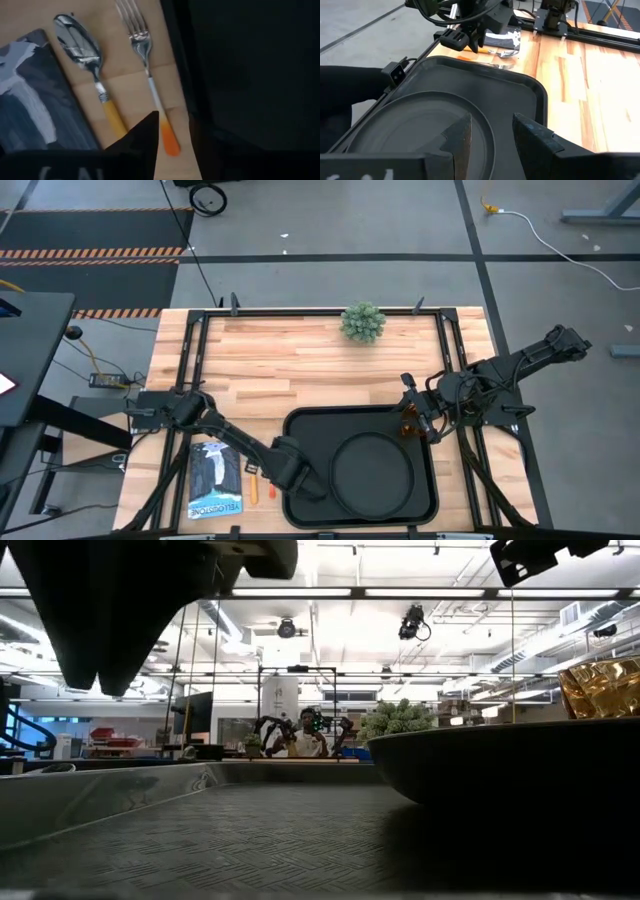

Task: Pick and place plate/cup/fork/spoon on tray
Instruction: Put the orange fork on the black tray to the left of the black plate

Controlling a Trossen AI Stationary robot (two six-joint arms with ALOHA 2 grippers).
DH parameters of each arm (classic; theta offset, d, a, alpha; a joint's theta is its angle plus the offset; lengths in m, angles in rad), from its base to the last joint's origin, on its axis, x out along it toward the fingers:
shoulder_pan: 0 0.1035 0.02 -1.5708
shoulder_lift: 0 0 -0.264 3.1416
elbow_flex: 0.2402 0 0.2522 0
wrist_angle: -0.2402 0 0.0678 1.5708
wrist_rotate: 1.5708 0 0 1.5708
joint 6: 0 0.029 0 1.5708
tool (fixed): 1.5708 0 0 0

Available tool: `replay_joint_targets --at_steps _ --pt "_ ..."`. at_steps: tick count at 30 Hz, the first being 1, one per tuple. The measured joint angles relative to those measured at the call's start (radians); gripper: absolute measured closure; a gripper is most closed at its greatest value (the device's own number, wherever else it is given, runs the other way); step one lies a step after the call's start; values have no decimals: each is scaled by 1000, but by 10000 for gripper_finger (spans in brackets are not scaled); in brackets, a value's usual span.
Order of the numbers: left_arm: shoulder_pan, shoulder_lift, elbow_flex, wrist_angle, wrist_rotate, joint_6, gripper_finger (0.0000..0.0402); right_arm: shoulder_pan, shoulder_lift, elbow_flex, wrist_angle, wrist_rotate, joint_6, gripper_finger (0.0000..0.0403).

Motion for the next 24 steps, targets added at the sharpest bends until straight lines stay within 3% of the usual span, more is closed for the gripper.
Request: replay_joint_targets --at_steps 10,16,20,24 --pt "-16 18 -65 -55 -42 4 283 36 0 0 22 2 7 253" --pt "-20 -71 -197 -19 -45 21 294 37 0 0 22 6 7 253" --pt "-26 -195 -377 118 -49 -10 302 37 0 0 23 9 7 253" --pt "-30 -304 -554 366 -51 -64 307 37 0 0 23 9 8 253"
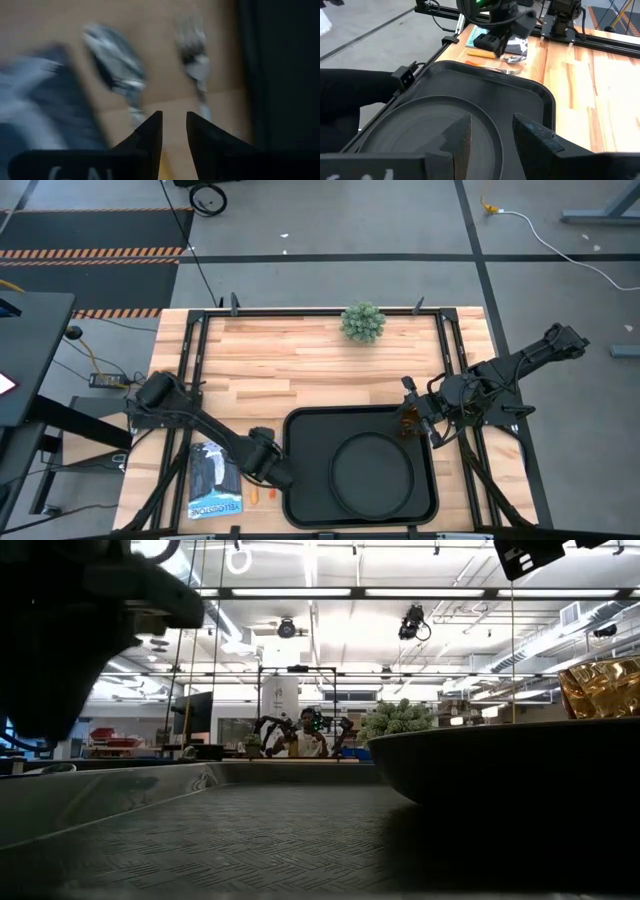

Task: Pick and place plate/cup/fork/spoon on tray
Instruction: Put the orange fork on the black tray to the left of the black plate

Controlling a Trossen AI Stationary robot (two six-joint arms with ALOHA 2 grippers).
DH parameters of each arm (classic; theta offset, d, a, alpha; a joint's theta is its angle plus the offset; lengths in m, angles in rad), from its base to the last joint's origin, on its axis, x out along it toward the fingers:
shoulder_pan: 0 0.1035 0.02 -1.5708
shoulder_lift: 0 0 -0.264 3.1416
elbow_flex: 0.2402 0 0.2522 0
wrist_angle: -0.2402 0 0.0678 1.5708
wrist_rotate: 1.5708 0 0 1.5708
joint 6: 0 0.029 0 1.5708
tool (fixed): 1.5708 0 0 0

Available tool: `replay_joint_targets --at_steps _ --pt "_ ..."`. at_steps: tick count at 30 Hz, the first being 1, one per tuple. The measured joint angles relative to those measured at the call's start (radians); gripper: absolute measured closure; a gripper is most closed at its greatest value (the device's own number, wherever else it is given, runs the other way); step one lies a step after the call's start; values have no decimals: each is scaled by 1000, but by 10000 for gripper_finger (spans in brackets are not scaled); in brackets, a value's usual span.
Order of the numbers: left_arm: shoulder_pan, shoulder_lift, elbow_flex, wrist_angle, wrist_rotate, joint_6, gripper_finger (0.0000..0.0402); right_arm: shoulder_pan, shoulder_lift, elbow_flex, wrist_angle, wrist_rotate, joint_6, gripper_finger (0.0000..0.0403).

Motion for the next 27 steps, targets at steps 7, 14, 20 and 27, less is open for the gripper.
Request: replay_joint_targets --at_steps 7,14,20,27 --pt "19 23 -67 206 -2 -33 296 0 0 0 -1 0 5 253" --pt "20 28 -68 202 -17 -58 275 0 0 0 -2 0 6 253" --pt "20 43 -68 199 -20 -60 274 0 0 0 -2 0 6 253" --pt "20 72 -64 212 -7 -50 274 0 0 0 0 0 7 254"
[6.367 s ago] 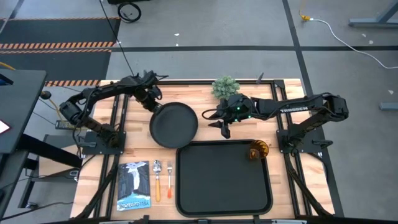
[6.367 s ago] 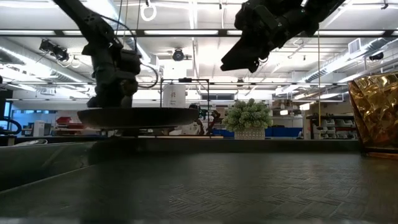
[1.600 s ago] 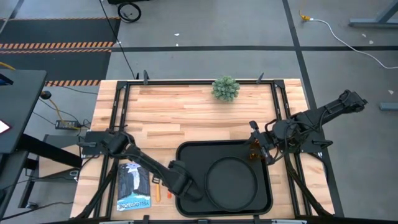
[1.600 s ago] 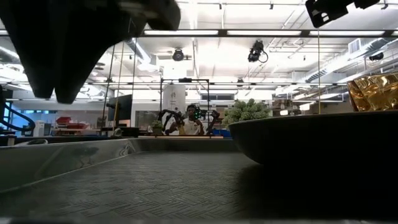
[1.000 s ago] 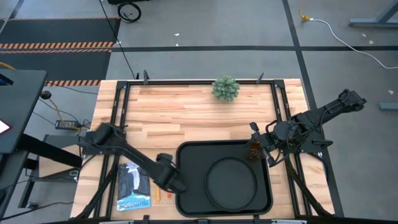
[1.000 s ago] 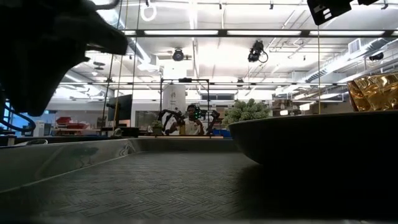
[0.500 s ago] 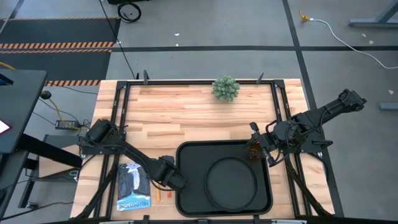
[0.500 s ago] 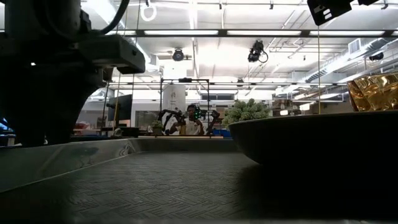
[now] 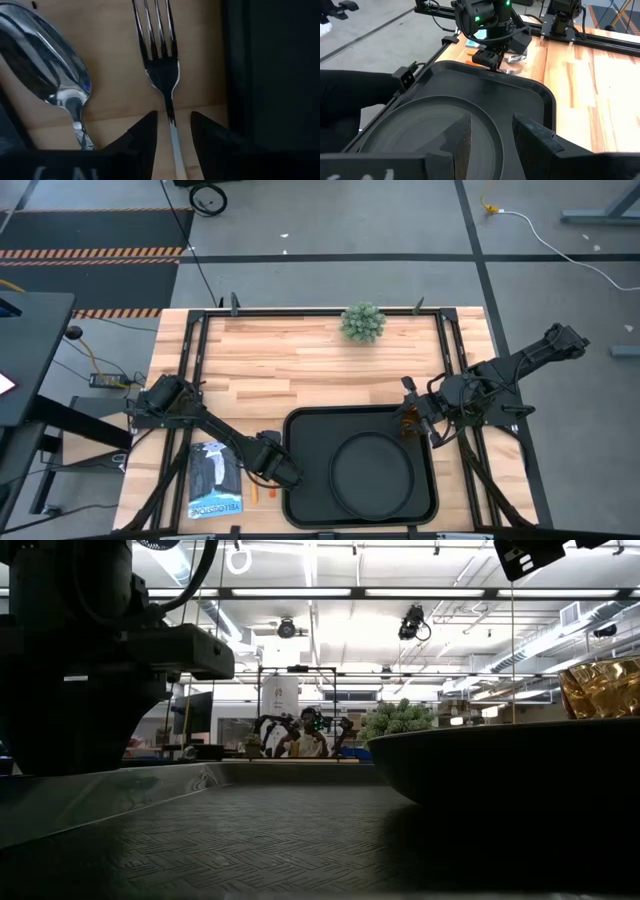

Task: Pick and place plate/cup/fork/spoon on tray
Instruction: Put the orange fork on the black tray to the left of the black plate

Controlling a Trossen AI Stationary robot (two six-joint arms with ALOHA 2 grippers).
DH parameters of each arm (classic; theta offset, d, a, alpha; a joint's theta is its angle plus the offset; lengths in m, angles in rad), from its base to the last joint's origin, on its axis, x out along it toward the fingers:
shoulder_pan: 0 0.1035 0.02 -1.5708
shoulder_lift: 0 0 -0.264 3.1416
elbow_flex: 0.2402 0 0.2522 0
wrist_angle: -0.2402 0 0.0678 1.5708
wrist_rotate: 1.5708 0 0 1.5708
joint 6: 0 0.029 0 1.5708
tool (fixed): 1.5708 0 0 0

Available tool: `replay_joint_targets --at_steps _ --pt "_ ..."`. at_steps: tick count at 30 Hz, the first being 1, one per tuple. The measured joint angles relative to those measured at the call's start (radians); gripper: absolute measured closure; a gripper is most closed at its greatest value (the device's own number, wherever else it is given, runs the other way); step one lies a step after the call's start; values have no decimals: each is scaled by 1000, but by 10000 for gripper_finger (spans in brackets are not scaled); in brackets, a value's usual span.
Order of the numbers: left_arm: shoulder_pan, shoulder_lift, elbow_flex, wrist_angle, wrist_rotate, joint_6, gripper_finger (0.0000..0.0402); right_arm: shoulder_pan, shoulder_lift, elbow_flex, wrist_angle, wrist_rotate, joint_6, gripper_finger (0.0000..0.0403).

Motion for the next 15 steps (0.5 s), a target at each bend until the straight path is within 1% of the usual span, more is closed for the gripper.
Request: replay_joint_targets --at_steps 5,15 --pt "3 0 -1 0 8 -5 293 0 0 0 6 0 0 254" --pt "4 1 -1 1 22 5 365 0 0 0 5 0 0 254"
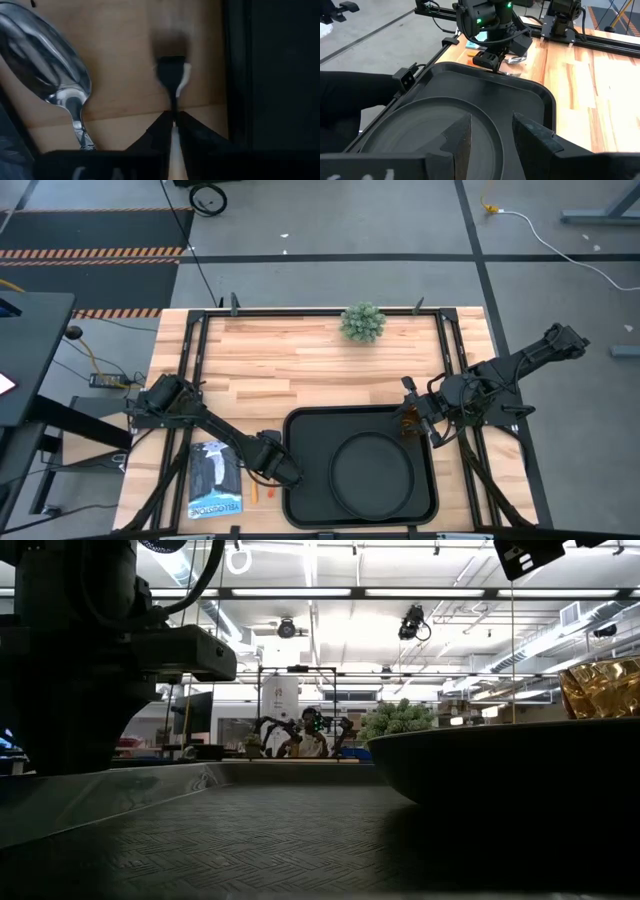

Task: Pick and place plate/cup/fork/spoon on tray
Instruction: Put the orange fork on the black tray to the left of the black plate

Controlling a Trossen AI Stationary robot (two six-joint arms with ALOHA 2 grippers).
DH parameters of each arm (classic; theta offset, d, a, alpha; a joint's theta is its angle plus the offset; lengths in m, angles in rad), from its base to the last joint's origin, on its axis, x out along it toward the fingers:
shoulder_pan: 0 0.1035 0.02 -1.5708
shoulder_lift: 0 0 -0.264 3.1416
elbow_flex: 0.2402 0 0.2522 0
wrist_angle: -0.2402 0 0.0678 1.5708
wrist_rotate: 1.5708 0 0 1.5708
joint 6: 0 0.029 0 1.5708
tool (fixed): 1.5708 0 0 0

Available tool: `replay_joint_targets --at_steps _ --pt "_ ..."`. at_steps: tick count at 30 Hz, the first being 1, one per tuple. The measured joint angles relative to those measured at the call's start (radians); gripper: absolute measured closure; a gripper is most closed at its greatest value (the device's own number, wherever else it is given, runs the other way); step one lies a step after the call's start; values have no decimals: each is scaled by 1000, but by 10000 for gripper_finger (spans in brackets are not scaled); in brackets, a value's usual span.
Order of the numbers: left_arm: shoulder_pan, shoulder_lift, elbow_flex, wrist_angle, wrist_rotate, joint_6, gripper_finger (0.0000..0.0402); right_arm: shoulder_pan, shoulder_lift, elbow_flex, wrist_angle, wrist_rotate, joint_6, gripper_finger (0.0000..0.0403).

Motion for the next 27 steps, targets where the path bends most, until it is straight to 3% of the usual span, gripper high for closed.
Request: replay_joint_targets --at_steps 5,17,27 --pt "0 -3 -1 -5 0 3 383 0 0 0 0 0 0 255" --pt "0 -10 1 -53 -9 2 378 0 0 0 0 0 0 255" --pt "0 -12 181 -294 -40 5 377 0 0 0 0 0 0 255"
